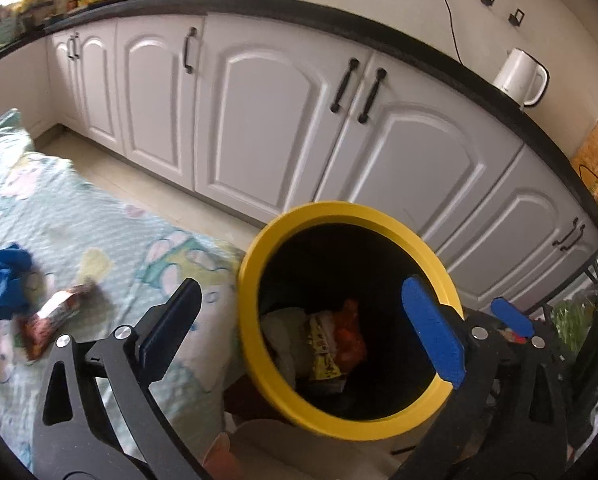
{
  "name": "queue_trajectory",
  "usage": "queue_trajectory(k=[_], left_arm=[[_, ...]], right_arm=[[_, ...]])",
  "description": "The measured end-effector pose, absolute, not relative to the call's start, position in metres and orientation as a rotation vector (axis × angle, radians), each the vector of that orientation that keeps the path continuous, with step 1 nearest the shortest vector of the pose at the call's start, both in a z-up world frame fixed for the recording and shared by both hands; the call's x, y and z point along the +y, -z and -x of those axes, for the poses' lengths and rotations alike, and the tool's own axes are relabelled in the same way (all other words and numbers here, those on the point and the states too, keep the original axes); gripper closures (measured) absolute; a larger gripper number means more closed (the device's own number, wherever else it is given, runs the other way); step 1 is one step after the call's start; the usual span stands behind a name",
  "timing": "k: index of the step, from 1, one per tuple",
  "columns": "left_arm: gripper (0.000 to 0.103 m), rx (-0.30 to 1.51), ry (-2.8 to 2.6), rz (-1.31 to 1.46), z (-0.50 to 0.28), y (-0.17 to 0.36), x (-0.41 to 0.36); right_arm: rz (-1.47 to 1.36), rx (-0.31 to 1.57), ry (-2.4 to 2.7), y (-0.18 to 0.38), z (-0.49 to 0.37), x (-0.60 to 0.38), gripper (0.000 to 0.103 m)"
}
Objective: Collect trash
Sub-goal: 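Open both tools to drop the red can and snack box into the bin, then move both open tools back over the remaining wrappers and blue glove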
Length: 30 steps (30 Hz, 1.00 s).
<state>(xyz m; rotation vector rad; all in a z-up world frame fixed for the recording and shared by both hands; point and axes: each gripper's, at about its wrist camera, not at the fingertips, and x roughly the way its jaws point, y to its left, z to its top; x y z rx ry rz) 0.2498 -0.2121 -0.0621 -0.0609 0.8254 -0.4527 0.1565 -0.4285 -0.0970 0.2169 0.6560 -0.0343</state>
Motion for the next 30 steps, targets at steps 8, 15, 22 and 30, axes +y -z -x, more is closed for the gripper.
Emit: queue_trajectory(k=[8, 15, 22, 30], left_arm=[[0.011, 0.733, 0.386, 0.071, -0.229, 0.041, -0.181], [0.011, 0.667, 0.348, 0.083, -0.210, 0.024, -0.157], [0.011, 0.607, 0.304, 0.095, -0.196, 0.008, -0.136], [0.011, 0.569, 0.260, 0.092, -0.182, -0.001, -0.114]], right_arm=[[-0.213, 0.598, 0.036, 0.081, -0.151, -0.425, 0.024], [-0.197, 0.562, 0.007, 0.066, -0.146, -0.411, 0.023], [-0.176, 0.522, -0.033, 0.050, -0.140, -0.392, 0.022], [-0.144, 0.491, -0.075, 0.037, -0.134, -0.367, 0.020]])
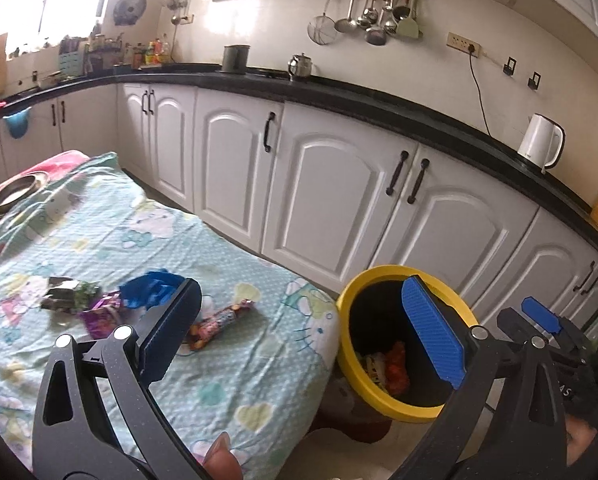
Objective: Collect trash
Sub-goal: 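Move both open tools back over the remaining wrappers and blue glove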
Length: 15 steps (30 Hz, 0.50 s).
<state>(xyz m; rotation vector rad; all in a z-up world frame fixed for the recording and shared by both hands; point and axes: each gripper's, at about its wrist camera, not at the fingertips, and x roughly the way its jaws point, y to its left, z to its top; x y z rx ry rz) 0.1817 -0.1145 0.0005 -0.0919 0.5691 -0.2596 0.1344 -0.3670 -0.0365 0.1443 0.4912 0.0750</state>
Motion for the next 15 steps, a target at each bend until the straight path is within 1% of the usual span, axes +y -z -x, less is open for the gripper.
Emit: queue_trajectory(k=[15], left_arm=[[0.011, 0.519, 0.167, 0.129, -0.164, -0.011, -0.060]], right_arm=[[-0.082, 0.459, -0.184, 0.019, -0.126, -0.307, 0.020]])
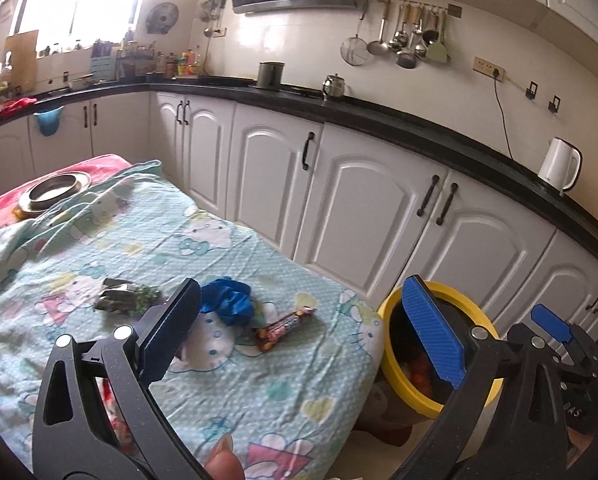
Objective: Collect trash
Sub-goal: 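Move both open tools back over the remaining wrappers and blue glove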
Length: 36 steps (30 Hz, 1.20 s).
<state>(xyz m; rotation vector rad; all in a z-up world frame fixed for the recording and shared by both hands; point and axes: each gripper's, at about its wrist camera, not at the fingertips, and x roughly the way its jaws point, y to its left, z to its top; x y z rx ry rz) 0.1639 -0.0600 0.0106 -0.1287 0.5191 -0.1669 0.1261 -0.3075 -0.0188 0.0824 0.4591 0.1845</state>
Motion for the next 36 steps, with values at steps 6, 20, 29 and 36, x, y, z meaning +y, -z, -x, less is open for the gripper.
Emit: queue_trajectory(k=[6, 20, 29, 36], left_arm=[[0.011, 0.513, 0.147, 0.143, -0.157, -0.010, -0.043], [0.011, 0.506, 0.070, 0.154, -0.152, -0.012, 0.003], [0.011, 0.497, 0.024, 0.158, -0.155, -0.015, 0.032], [0.011, 0.510, -0.002, 0.176, -0.162, -0.013, 0.061]], right_arm=[[-0.053, 0.448, -0.216, 0.014, -0.124, -0.287, 0.019], [0.006, 0.452, -0.313, 0.009, -0.133, -0.238, 0.018], [0.040, 0.463, -0.378, 0.009, -0.144, -0.209, 0.018], [0.086, 0.482, -0.431, 0.014, -0.159, -0.180, 0.019]])
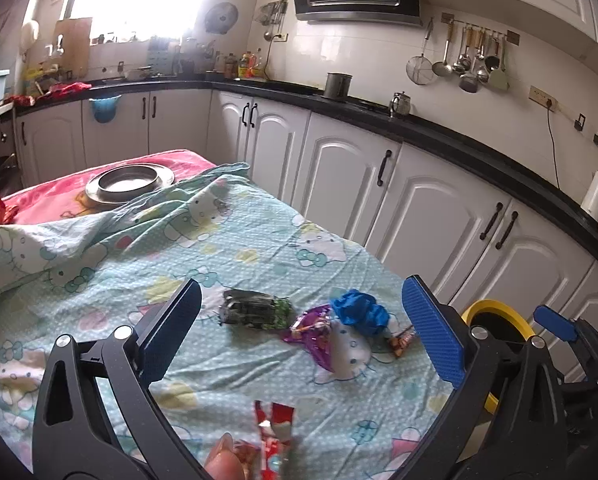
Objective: Collect trash
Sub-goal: 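Move both open tools back over the remaining wrappers and blue glove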
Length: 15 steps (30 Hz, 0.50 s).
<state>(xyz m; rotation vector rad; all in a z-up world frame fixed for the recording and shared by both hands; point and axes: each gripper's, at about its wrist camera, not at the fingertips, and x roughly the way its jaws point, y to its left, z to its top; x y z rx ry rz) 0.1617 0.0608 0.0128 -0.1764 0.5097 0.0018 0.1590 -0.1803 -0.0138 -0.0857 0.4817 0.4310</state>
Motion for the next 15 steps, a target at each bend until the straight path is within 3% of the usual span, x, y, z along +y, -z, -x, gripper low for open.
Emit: queue_trajectory(k=[15], left_arm=[[0.011, 0.607, -0.024, 0.179, -0.201, 0.012, 0.115]], right_arm=[[0.139, 0.554, -0.484, 0.028, -0.213, -0.136, 0.019]])
